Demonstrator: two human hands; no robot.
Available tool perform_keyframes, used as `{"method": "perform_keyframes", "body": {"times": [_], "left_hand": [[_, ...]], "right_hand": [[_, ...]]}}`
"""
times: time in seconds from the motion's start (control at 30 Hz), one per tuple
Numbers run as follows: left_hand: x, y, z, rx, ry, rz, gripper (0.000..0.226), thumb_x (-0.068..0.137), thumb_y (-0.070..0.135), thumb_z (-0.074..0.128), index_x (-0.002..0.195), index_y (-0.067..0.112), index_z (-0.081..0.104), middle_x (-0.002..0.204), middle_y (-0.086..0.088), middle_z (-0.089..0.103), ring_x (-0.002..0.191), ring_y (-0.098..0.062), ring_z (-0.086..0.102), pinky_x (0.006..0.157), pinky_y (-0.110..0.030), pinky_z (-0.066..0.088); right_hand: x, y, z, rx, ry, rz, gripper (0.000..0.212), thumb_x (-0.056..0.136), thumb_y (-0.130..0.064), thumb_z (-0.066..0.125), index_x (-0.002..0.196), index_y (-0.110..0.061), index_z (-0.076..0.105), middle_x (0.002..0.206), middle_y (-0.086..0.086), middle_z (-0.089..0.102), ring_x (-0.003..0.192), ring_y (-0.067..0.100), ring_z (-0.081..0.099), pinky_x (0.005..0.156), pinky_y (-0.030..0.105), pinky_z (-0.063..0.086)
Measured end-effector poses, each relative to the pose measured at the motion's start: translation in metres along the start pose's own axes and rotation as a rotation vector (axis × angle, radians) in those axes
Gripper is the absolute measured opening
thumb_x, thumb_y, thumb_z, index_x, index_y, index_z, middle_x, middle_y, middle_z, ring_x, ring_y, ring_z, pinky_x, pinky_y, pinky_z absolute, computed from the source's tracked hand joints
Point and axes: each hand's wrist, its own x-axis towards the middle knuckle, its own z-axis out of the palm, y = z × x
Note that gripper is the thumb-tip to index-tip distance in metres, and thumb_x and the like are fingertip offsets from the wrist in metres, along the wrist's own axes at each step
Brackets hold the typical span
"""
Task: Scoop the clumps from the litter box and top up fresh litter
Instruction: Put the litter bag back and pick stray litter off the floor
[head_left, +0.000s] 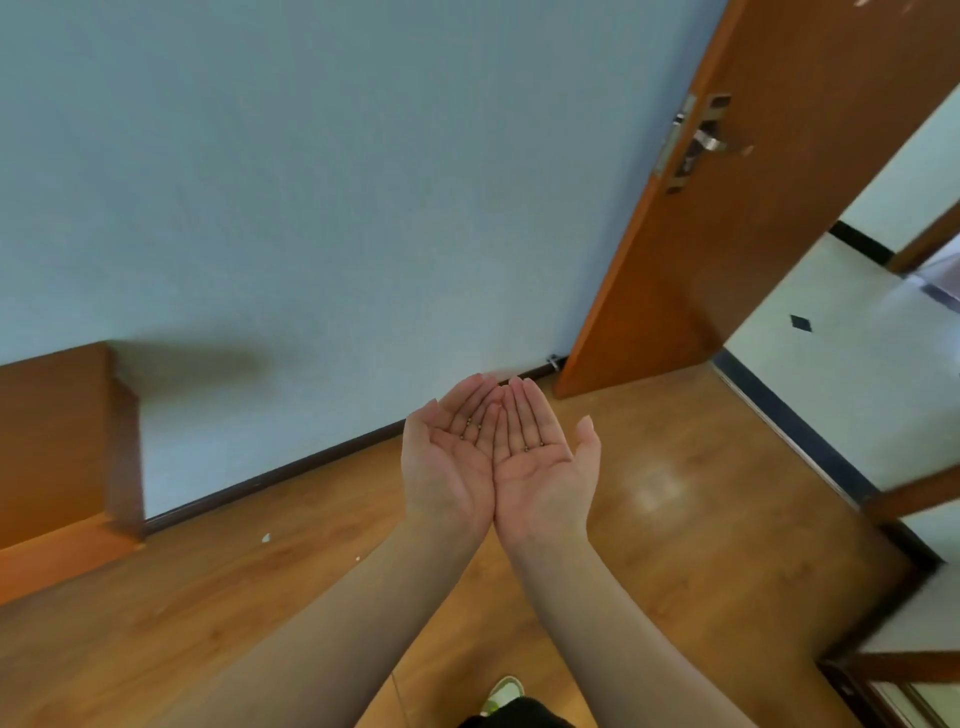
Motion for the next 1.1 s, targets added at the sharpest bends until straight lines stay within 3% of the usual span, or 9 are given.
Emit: {"method": "perform_keyframes", "body": {"times": [0.13, 0.27, 0.4, 0.63, 1.0, 1.1], "left_hand": [[0.03, -0.045, 0.023, 0.018, 0.013, 0.006, 0.055, 0.075, 0.025, 0.056, 0.12, -0.006, 0.062, 0.123, -0.024, 0.064, 0.115, -0.033, 0.064, 0.106, -0.04, 0.045], [0.06, -0.065, 0.03, 0.078, 0.083, -0.013, 0.044, 0.094, 0.025, 0.043, 0.116, -0.007, 0.064, 0.12, -0.024, 0.066, 0.114, -0.033, 0.064, 0.104, -0.04, 0.046], [0.099, -0.062, 0.028, 0.097, 0.145, 0.016, 0.045, 0.098, 0.026, 0.037, 0.112, -0.006, 0.066, 0.119, -0.024, 0.067, 0.111, -0.033, 0.066, 0.099, -0.038, 0.048], [0.213, -0.038, 0.023, 0.069, 0.231, 0.103, 0.038, 0.095, 0.021, 0.041, 0.11, -0.004, 0.066, 0.12, -0.024, 0.066, 0.111, -0.034, 0.066, 0.105, -0.04, 0.046], [0.4, -0.047, 0.031, 0.102, 0.258, 0.055, 0.04, 0.097, 0.022, 0.038, 0.111, -0.005, 0.065, 0.112, -0.023, 0.068, 0.104, -0.031, 0.068, 0.09, -0.034, 0.053], [0.443, -0.061, 0.017, 0.097, 0.309, 0.046, 0.039, 0.094, 0.022, 0.041, 0.107, -0.004, 0.068, 0.114, -0.023, 0.068, 0.105, -0.031, 0.067, 0.094, -0.037, 0.05]], "right_hand": [[0.037, -0.044, -0.01, 0.004, 0.039, 0.01, 0.062, 0.1, -0.047, 0.031, 0.123, 0.003, 0.059, 0.121, 0.018, 0.065, 0.116, 0.029, 0.061, 0.111, 0.04, 0.037], [0.069, -0.061, -0.017, -0.016, 0.064, 0.049, 0.062, 0.101, -0.048, 0.029, 0.123, 0.001, 0.059, 0.121, 0.017, 0.066, 0.117, 0.029, 0.06, 0.11, 0.041, 0.037], [0.109, -0.054, -0.014, -0.018, 0.066, 0.107, 0.062, 0.1, -0.047, 0.03, 0.123, 0.002, 0.06, 0.12, 0.018, 0.066, 0.114, 0.029, 0.062, 0.108, 0.04, 0.04], [0.219, -0.026, 0.012, -0.064, 0.082, 0.191, 0.062, 0.101, -0.047, 0.031, 0.122, 0.003, 0.061, 0.122, 0.019, 0.064, 0.115, 0.03, 0.062, 0.107, 0.04, 0.041], [0.405, -0.021, 0.03, -0.094, 0.185, 0.195, 0.062, 0.101, -0.046, 0.029, 0.12, 0.002, 0.062, 0.121, 0.018, 0.065, 0.117, 0.028, 0.061, 0.11, 0.039, 0.037], [0.452, -0.018, 0.011, -0.087, 0.197, 0.224, 0.063, 0.1, -0.048, 0.029, 0.12, 0.002, 0.062, 0.122, 0.018, 0.065, 0.117, 0.029, 0.061, 0.11, 0.04, 0.037]]}}
